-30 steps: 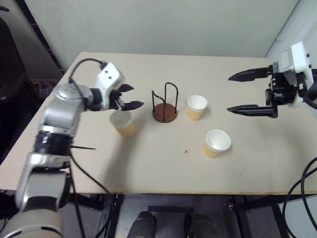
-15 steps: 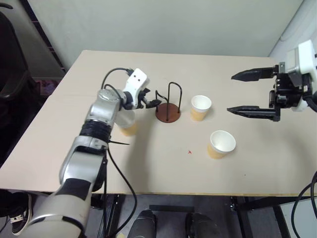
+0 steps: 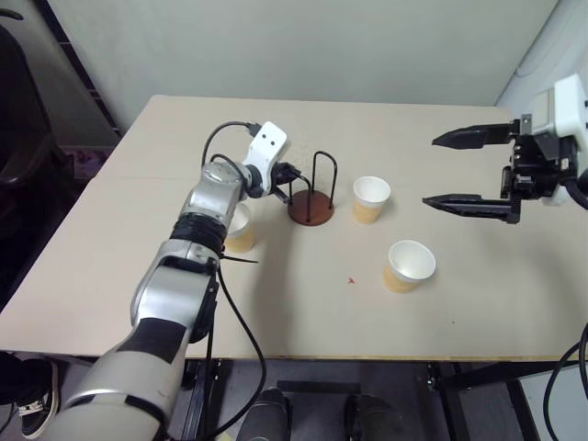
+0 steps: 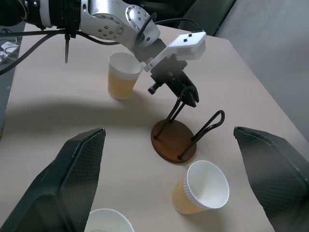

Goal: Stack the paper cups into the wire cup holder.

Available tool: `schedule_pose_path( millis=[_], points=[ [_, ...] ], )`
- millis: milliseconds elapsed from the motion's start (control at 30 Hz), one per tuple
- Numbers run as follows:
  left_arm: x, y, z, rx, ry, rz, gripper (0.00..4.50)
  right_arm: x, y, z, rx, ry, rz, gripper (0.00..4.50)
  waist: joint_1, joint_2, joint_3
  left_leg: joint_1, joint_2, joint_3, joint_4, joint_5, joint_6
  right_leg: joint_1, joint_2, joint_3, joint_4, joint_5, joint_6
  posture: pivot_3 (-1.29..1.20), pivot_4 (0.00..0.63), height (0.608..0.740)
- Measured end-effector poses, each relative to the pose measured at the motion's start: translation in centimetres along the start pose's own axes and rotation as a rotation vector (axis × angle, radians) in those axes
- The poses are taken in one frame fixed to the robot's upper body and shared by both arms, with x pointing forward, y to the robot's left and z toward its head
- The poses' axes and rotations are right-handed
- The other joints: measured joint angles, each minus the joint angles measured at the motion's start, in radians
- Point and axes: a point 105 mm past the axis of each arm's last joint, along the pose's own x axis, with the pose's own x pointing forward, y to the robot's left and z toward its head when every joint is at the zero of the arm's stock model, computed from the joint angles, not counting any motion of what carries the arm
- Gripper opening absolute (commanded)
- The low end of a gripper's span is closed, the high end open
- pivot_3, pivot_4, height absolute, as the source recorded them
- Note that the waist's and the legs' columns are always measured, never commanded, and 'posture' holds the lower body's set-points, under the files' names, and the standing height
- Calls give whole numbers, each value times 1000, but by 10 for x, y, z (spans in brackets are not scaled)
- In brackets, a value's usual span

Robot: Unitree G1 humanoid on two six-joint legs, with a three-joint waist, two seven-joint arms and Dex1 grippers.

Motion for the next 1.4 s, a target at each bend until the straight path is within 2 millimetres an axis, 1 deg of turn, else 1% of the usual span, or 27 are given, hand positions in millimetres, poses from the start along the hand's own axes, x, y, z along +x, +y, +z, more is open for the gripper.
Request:
schedule_pose_path(
  millis=[33, 133, 200, 300, 367, 467, 567, 633, 700, 767, 833, 900, 967, 1033, 1067, 1200, 1333, 1400],
  points=[
    [-1, -2, 2, 0, -7, -20, 7, 0, 0, 0, 1, 1, 0, 4434, 0, 0, 0, 0, 0, 0, 0, 0, 0, 0, 0, 0, 0, 0, 0, 0, 150, 740],
    [-9, -11, 19, 30, -54, -103, 7, -1, 1, -3, 5, 14, 13, 4434, 1, 0, 0, -1, 0, 3, 0, 0, 0, 0, 1, 0, 0, -1, 1, 0, 150, 740],
    [-21, -22, 33, 60, -93, -187, 7, -5, 8, -11, 21, 57, 53, 4434, 2, 0, 0, -2, 0, 6, 1, 0, 1, 0, 1, 0, 2, -2, 1, 0, 150, 740],
    [-42, -41, 40, 123, -93, -298, 7, -10, 20, -26, 57, 109, 116, 4434, 2, 0, 0, -3, 0, 11, 1, -1, 1, 0, 3, -1, 3, -2, 2, 0, 150, 740],
    [-53, -58, 36, 154, -67, -368, 7, -11, 27, -33, 69, 131, 156, 4434, 2, 0, 0, -3, 1, 13, 3, -1, 2, 0, 3, -1, 3, -3, 2, 0, 150, 740],
    [-66, -86, 22, 169, -23, -472, 7, -11, 39, -47, 70, 192, 205, 4434, 2, 0, 0, -2, 1, 14, 7, -3, 4, 0, 2, 0, 2, -4, 3, 0, 150, 740],
    [-65, -109, 15, 166, -12, -528, 7, -7, 46, -61, 64, 246, 237, 4434, 1, 0, 0, 0, 2, 14, 11, -4, 6, 2, 1, 4, 6, -4, 2, 0, 150, 740],
    [-60, -124, 14, 156, -23, -555, 7, -4, 50, -64, 62, 260, 256, 4434, 1, 1, 0, 1, 3, 13, 14, -5, 11, 2, 0, 7, 9, -4, 2, 0, 150, 740],
    [-56, -133, 13, 161, -24, -567, 7, -3, 51, -64, 51, 265, 263, 4434, 1, 1, 0, 3, 4, 14, 14, -8, 19, 3, -1, 13, 8, -3, 2, 0, 150, 740],
    [-53, -136, 8, 167, -9, -556, 7, -2, 51, -65, 47, 268, 265, 4434, -1, 1, 0, 8, 4, 17, 13, -9, 21, 5, 1, 20, 8, -3, 1, 0, 150, 740],
    [-51, -137, 2, 182, 15, -544, 7, -2, 51, -65, 43, 274, 265, 4434, -4, 0, 0, 11, 4, 25, 13, -9, 22, 7, 3, 22, 6, -4, 0, 0, 150, 740],
    [-51, -136, -2, 190, 25, -535, 633, -2, 50, -65, 37, 278, 262, 4434, -10, 1, 0, 12, 3, 28, 13, -10, 23, 8, 3, 25, 4, -4, 1, 0, 150, 740],
    [-51, -134, -7, 195, 33, -517, 1144, -1, 51, -66, 35, 284, 265, 4434, -13, 1, 0, 11, 3, 29, 14, -11, 24, 8, 3, 26, 3, -4, 2, 0, 150, 740],
    [-51, -132, -11, 200, 41, -504, 1914, 0, 52, -69, 33, 294, 272, 4434, -14, 1, 0, 11, 3, 30, 14, -11, 24, 8, 2, 27, 2, -5, 3, 0, 150, 740],
    [-51, -132, -12, 200, 44, -503, 2200, 0, 52, -70, 33, 299, 274, 4434, -14, 1, 0, 11, 3, 30, 15, -11, 24, 7, 2, 27, 2, -6, 4, 0, 150, 740],
    [-50, -133, -15, 188, 52, -499, 3670, 1, 52, -71, 23, 310, 276, 4434, -14, 1, 0, 11, 4, 30, 15, -12, 21, 7, -1, 28, 3, -8, 8, 0, 150, 740],
    [-58, -131, -22, 191, 75, -496, 3670, 5, 56, -79, 10, 346, 300, 4434, -15, 1, 0, 11, 4, 29, 16, -16, 20, 7, -1, 30, 3, -9, 11, 0, 150, 740],
    [-64, -124, -23, 196, 76, -473, 3670, 7, 58, -83, 4, 368, 320, 4434, -15, 1, 0, 11, 4, 28, 16, -17, 20, 6, -1, 30, 3, -9, 12, 0, 150, 740]
  ],
)
